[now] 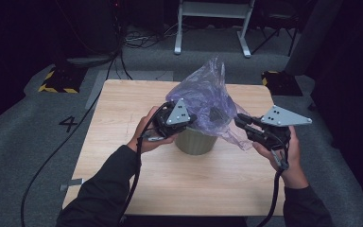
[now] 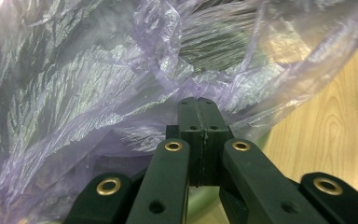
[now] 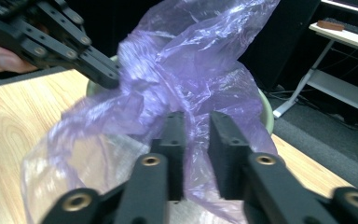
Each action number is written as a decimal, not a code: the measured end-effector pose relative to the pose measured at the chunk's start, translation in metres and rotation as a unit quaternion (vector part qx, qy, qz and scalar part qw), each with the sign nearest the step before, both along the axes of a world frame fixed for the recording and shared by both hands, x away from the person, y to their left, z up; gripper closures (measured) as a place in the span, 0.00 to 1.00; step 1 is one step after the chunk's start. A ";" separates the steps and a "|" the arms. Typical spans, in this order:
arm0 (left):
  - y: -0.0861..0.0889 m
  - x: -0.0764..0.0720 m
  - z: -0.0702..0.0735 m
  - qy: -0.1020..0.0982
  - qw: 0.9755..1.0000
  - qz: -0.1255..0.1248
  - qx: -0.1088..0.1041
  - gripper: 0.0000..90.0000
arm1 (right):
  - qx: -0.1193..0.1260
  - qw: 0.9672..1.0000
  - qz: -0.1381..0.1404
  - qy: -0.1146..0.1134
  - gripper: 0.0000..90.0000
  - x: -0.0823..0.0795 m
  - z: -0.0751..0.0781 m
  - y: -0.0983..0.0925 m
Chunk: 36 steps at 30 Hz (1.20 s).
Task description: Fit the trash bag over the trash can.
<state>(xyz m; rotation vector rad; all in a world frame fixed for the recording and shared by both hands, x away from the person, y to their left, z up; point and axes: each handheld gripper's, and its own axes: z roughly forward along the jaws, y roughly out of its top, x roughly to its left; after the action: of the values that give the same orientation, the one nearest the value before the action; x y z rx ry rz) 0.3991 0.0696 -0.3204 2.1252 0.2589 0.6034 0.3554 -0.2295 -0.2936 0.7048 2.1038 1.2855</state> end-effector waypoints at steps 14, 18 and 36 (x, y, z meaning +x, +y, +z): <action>0.047 -0.027 -0.010 0.004 0.998 -0.028 -0.061 1.00 | 0.013 0.998 -0.049 0.024 0.98 0.010 -0.004 -0.016; 0.052 -0.036 -0.021 0.002 0.998 -0.029 -0.054 1.00 | 0.011 0.999 -0.044 0.027 0.98 0.009 -0.012 -0.013; 0.069 -0.019 -0.061 0.042 0.997 0.024 -0.067 1.00 | 0.037 0.997 -0.066 0.006 0.66 0.021 -0.040 -0.018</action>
<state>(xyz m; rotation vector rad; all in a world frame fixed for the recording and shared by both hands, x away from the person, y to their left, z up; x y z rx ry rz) 0.3800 0.1388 -0.3818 2.0215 0.3877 0.5093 0.3760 -0.2471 -0.3340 0.8707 1.9923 1.2935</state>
